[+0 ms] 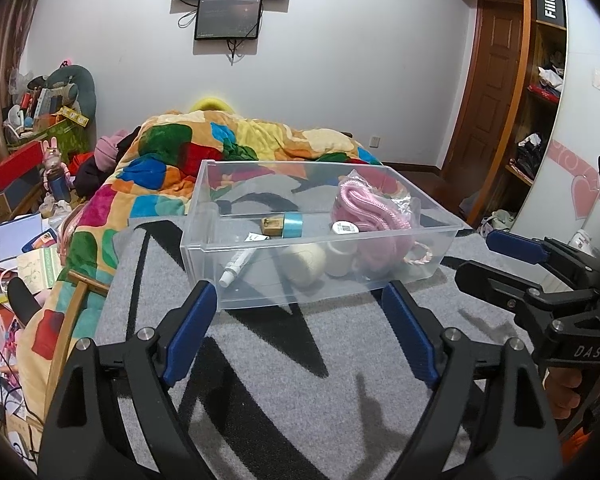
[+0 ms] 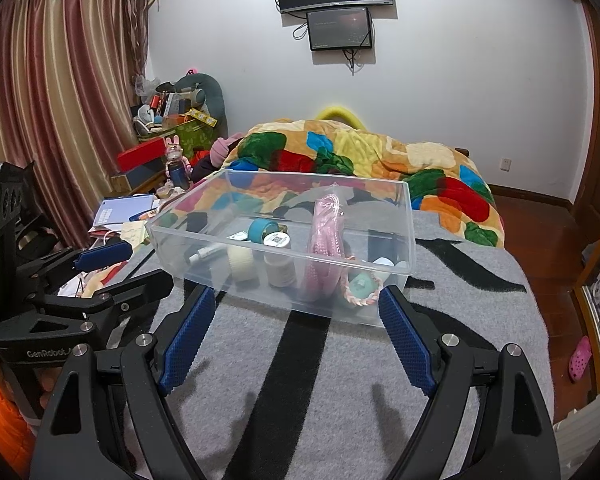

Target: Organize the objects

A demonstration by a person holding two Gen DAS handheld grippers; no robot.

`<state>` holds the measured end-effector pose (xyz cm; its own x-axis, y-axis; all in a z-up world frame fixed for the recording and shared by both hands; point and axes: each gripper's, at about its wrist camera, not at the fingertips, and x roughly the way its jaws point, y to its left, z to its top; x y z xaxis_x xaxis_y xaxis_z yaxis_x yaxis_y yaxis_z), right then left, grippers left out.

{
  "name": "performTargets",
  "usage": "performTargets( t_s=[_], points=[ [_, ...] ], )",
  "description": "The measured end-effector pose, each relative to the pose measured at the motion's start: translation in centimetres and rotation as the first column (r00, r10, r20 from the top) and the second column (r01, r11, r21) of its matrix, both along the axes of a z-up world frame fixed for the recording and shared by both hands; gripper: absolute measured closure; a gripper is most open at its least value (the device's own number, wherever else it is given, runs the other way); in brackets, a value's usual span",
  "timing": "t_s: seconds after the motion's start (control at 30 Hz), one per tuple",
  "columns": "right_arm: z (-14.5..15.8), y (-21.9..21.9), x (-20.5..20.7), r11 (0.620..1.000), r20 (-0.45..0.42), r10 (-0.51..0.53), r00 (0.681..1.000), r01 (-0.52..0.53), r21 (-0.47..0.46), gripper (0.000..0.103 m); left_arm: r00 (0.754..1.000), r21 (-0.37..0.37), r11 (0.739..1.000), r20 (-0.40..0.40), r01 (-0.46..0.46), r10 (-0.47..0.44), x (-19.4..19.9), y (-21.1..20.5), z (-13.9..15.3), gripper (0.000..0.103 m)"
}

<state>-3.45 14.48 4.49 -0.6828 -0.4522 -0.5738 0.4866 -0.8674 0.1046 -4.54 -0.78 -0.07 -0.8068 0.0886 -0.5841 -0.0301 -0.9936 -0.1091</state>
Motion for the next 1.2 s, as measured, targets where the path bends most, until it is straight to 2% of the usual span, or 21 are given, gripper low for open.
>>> performTargets(
  t_s=[0.33,1.2],
  points=[
    [0.12,-0.42,0.51,1.000,0.003,0.003,1.000,-0.003,-0.002,0.021,1.000,0.011,1.000,0.008,-0.003,0.003,0.01,-0.07,-0.16,0.012],
    [-0.21,-0.38,0.62,1.000,0.014,0.001,1.000,-0.001,-0.007,0.021,1.000,0.013,1.000,0.022,-0.012,0.011,-0.16,0.18,-0.26,0.011]
  ],
)
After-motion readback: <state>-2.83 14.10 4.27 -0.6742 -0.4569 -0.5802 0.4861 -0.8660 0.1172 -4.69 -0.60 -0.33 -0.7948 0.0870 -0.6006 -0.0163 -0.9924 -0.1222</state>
